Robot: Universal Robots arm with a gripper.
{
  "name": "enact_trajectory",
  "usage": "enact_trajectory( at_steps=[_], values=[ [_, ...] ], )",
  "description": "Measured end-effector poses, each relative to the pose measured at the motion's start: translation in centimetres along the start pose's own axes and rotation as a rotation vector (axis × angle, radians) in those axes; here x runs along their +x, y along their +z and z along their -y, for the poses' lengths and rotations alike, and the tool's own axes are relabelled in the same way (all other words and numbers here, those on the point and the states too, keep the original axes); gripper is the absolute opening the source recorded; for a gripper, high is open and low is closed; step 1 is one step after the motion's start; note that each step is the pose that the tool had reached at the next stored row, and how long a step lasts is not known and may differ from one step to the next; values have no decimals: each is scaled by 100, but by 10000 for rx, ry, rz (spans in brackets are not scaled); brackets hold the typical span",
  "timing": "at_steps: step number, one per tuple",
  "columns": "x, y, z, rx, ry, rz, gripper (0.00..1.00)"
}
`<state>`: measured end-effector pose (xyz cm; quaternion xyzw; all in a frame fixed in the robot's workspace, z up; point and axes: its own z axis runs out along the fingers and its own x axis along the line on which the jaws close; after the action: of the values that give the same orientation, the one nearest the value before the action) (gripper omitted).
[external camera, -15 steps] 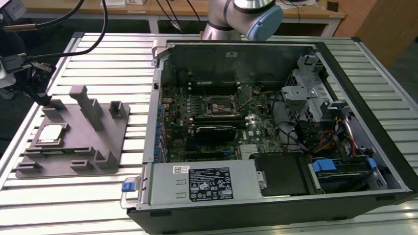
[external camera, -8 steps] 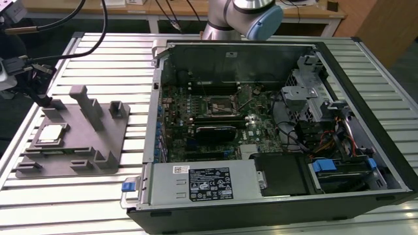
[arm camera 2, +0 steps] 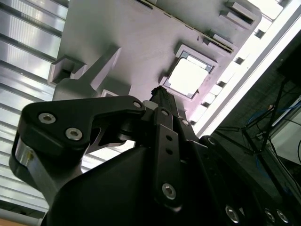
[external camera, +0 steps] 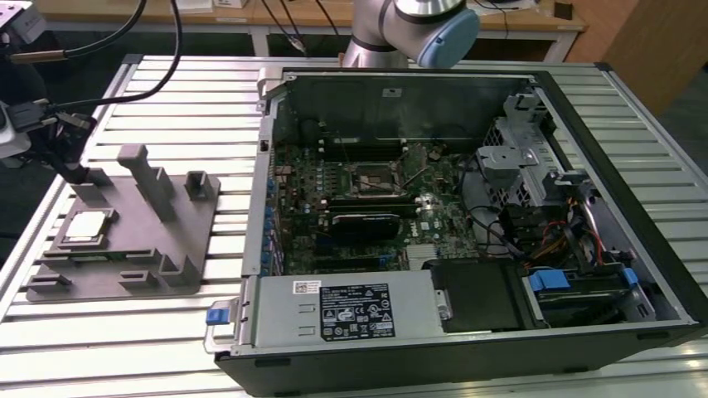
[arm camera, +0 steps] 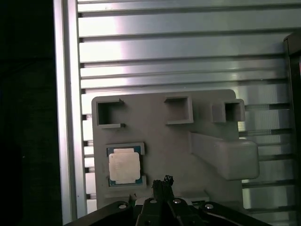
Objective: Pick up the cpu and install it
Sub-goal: 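Pick up the cpu and move it towards the insertion slot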
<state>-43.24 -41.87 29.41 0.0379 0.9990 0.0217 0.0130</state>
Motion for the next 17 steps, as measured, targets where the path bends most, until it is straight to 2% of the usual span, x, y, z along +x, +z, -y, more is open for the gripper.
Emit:
enact_trajectory(
  at_steps=[6,17],
  values=[
    [32,81,6,1,0,1,11],
    [173,234,24,6,-1,2,11]
  ],
)
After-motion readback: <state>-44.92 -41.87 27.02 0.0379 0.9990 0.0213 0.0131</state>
